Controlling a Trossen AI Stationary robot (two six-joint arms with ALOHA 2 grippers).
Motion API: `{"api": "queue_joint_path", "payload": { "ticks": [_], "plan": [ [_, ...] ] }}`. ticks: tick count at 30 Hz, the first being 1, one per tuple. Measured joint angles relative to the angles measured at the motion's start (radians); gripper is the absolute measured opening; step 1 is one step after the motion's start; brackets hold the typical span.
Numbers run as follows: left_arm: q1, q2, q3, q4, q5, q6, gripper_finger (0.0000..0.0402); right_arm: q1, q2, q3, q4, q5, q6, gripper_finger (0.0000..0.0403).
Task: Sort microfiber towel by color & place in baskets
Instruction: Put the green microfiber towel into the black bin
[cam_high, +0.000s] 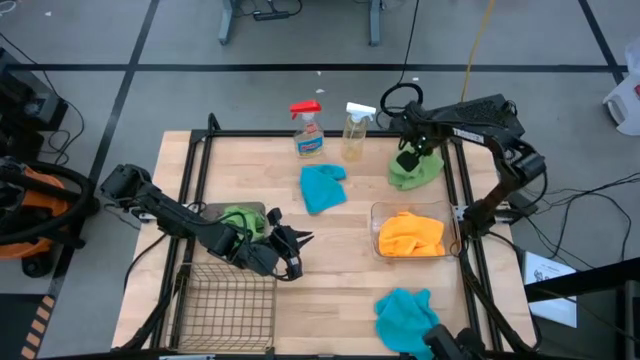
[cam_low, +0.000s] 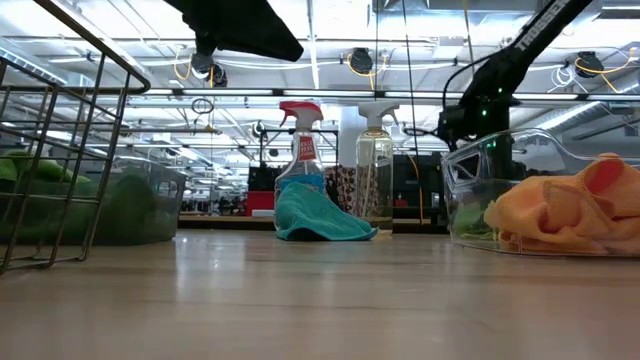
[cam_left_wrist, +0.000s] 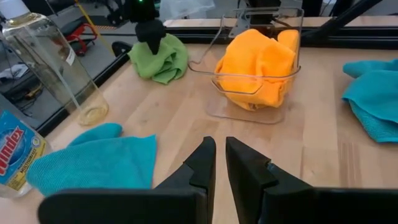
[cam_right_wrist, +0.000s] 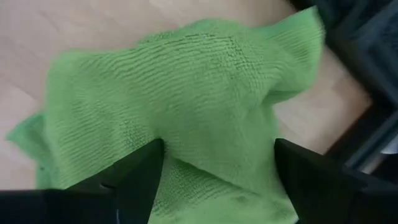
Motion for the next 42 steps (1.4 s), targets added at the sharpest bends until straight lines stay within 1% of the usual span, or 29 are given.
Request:
{"api": "queue_joint_path", "payload": {
  "ticks": [2, 4, 6, 8, 12, 19, 20, 21, 24, 28, 35, 42],
  "plan": [
    [0.000, 0.000, 0.000, 0.000, 0.000, 0.001, 0.0046, 0.000, 0.034, 0.000, 0.002, 0.000, 0.002, 0.0283],
    [0.000, 0.000, 0.000, -0.002, 0.000, 0.001, 0.0046, 0.007, 0.059, 0.000, 0.008, 0.024, 0.006, 0.0265],
    [0.000, 0.000, 0.000, -0.006, 0.000, 0.001, 0.0046, 0.017, 0.071, 0.001, 0.021, 0.035, 0.014, 0.0242],
    [0.000, 0.000, 0.000, -0.016, 0.000, 0.000, 0.0046, 0.022, 0.086, 0.003, 0.035, 0.021, 0.026, 0.0215],
    [0.000, 0.000, 0.000, -0.018, 0.000, 0.000, 0.0046, 0.023, 0.098, 0.003, 0.034, 0.023, 0.028, 0.0153],
    [0.000, 0.000, 0.000, -0.018, 0.000, 0.000, 0.0046, 0.024, 0.104, 0.002, 0.030, 0.024, 0.029, 0.0029],
    [0.000, 0.000, 0.000, -0.018, 0.000, 0.000, 0.0046, 0.024, 0.102, 0.002, 0.026, 0.024, 0.028, 0.0017],
    [0.000, 0.000, 0.000, -0.018, 0.000, 0.000, 0.0046, 0.025, 0.097, 0.002, 0.018, 0.023, 0.028, 0.0010],
    [0.000, 0.000, 0.000, -0.018, 0.000, 0.000, 0.0046, 0.030, 0.069, 0.002, -0.014, 0.021, 0.041, 0.0013],
    [0.000, 0.000, 0.000, -0.018, 0.000, 0.000, 0.0046, 0.055, -0.017, 0.002, -0.053, 0.020, 0.068, 0.0006],
    [0.000, 0.000, 0.000, -0.023, 0.000, -0.002, 0.0046, 0.144, -0.280, 0.002, -0.053, 0.021, 0.139, 0.0006],
    [0.000, 0.000, 0.000, -0.022, 0.000, -0.005, 0.0046, 0.283, -0.567, 0.002, -0.057, 0.021, 0.240, 0.0006]
  ]
}}
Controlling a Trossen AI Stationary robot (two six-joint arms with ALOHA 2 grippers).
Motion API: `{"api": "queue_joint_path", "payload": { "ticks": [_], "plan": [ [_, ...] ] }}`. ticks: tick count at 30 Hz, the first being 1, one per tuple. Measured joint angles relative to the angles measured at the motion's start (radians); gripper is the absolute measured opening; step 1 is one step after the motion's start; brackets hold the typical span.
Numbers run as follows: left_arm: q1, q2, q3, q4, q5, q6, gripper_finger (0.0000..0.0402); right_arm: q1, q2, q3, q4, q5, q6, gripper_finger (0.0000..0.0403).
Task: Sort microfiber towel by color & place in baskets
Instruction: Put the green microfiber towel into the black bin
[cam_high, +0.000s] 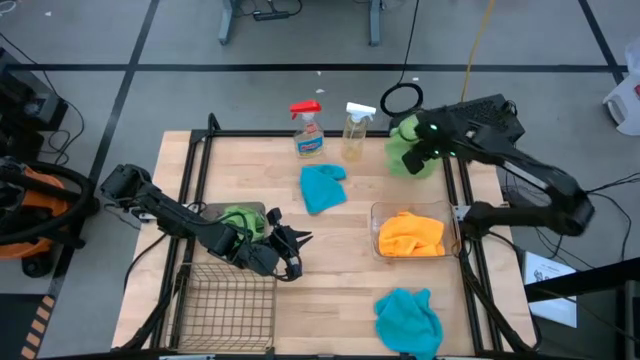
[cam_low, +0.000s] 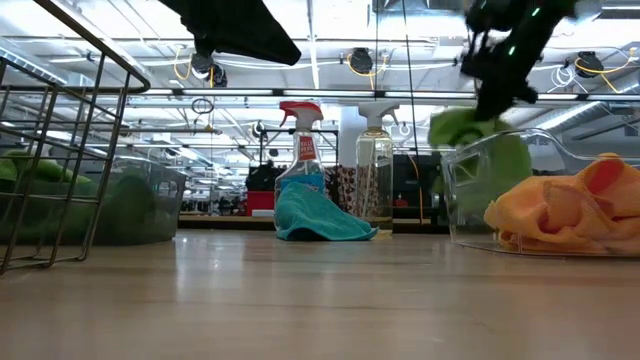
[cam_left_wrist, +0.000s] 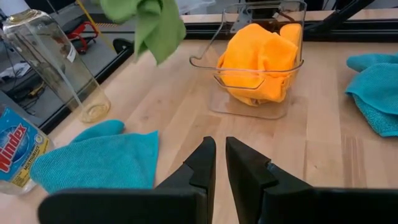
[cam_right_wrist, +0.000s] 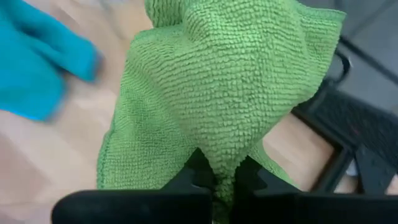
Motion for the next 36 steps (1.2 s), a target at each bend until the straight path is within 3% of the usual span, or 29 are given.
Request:
{"api": "queue_joint_path", "payload": {
  "ticks": [6, 11, 24, 28, 36],
  "plan": [
    [0.000, 0.000, 0.000, 0.032, 0.000, 0.000, 0.0046, 0.156, -0.198, 0.000, 0.036, 0.000, 0.117, 0.0006],
    [0.002, 0.000, 0.000, 0.095, 0.000, 0.001, 0.0046, 0.286, -0.285, 0.000, 0.083, 0.005, 0.194, 0.0006],
    [0.010, 0.000, 0.000, 0.278, 0.025, 0.059, 0.0048, 0.598, -0.237, 0.000, 0.404, 0.110, 0.145, 0.0006],
    [0.009, 0.000, 0.000, 0.280, 0.028, 0.054, 0.0082, 0.665, -0.189, 0.000, 0.460, 0.162, 0.119, 0.0006],
    [0.015, 0.077, 0.001, 0.405, 0.026, 0.100, 0.0201, 0.751, -0.082, 0.000, 0.566, 0.172, 0.100, 0.0006]
  ]
}}
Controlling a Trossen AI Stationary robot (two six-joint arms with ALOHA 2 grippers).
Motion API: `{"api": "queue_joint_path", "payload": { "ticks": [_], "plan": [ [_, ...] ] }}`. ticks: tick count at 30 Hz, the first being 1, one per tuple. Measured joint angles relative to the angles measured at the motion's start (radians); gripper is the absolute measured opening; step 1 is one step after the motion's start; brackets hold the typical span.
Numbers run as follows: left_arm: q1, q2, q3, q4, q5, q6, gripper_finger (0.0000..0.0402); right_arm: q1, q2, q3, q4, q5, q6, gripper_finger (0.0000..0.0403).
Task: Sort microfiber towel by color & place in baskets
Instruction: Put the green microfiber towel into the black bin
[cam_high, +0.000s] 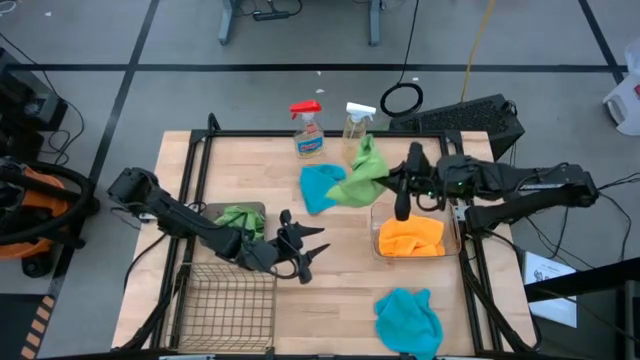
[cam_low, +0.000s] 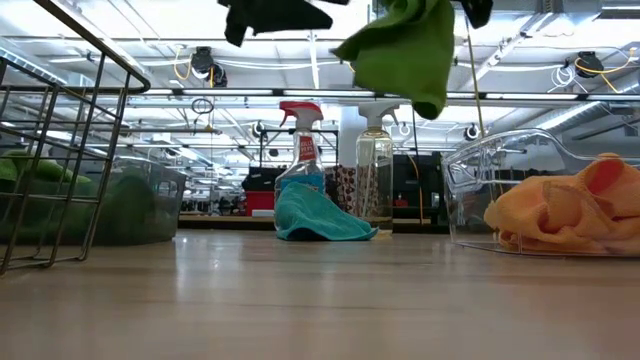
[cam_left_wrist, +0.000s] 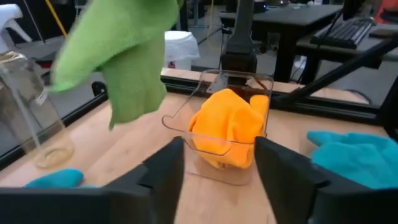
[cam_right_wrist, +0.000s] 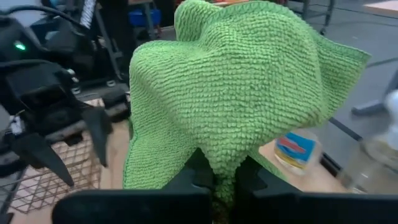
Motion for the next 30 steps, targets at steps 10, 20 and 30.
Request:
{"api": "queue_joint_path", "payload": {
  "ticks": [10, 20, 30],
  "plan": [
    [-0.008, 0.147, 0.000, 0.327, -0.388, 0.347, 0.0273, 0.064, 0.067, 0.000, 0.138, -0.006, -0.022, 0.0006],
    [-0.028, 0.148, 0.000, 0.599, -0.385, 0.803, 0.0299, 0.082, 0.068, 0.000, 0.155, -0.008, -0.026, 0.0006],
    [0.032, 0.148, 0.030, 0.604, -0.326, 0.990, 0.0313, 0.082, 0.082, 0.000, 0.161, -0.015, -0.026, 0.0006]
  ]
}}
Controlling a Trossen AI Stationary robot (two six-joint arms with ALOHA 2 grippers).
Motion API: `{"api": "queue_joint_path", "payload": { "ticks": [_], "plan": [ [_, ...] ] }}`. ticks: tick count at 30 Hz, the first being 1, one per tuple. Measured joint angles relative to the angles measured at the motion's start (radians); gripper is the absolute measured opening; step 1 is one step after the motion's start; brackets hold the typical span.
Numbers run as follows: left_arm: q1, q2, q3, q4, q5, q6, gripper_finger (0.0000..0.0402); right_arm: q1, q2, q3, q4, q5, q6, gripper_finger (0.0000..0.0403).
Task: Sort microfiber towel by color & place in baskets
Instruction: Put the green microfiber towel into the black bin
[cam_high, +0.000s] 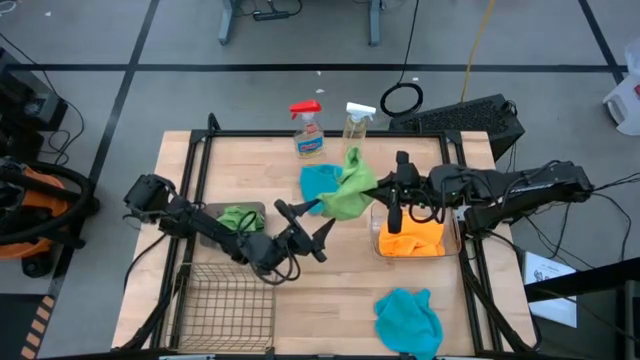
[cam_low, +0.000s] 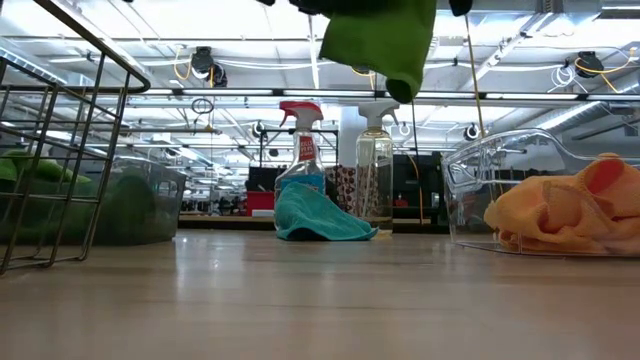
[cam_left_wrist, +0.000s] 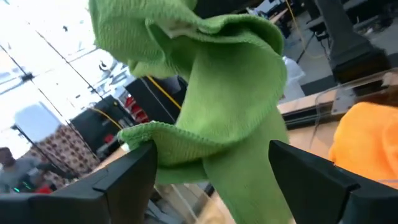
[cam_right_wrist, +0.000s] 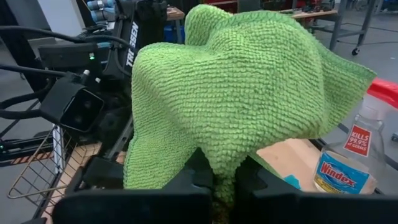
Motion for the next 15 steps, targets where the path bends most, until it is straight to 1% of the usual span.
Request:
{"api": "queue_joint_path", "payload": {
  "ticks": [4, 8, 12, 15],
  "plan": [
    [0.023, 0.000, 0.002, 0.001, 0.034, 0.059, 0.0313, 0.000, 0.016, 0.000, 0.004, 0.000, 0.000, 0.0006],
    [0.037, 0.000, 0.002, 0.001, 0.037, 0.092, 0.0313, 0.000, 0.028, 0.000, 0.004, 0.000, -0.004, 0.0006],
    [0.041, 0.000, 0.002, 0.004, 0.060, 0.196, 0.0313, 0.000, 0.033, 0.000, 0.012, 0.000, -0.006, 0.0006],
    [0.038, 0.000, 0.002, 0.052, 0.094, 0.301, 0.0313, 0.000, 0.034, 0.000, 0.011, 0.000, -0.008, 0.0006]
  ]
}}
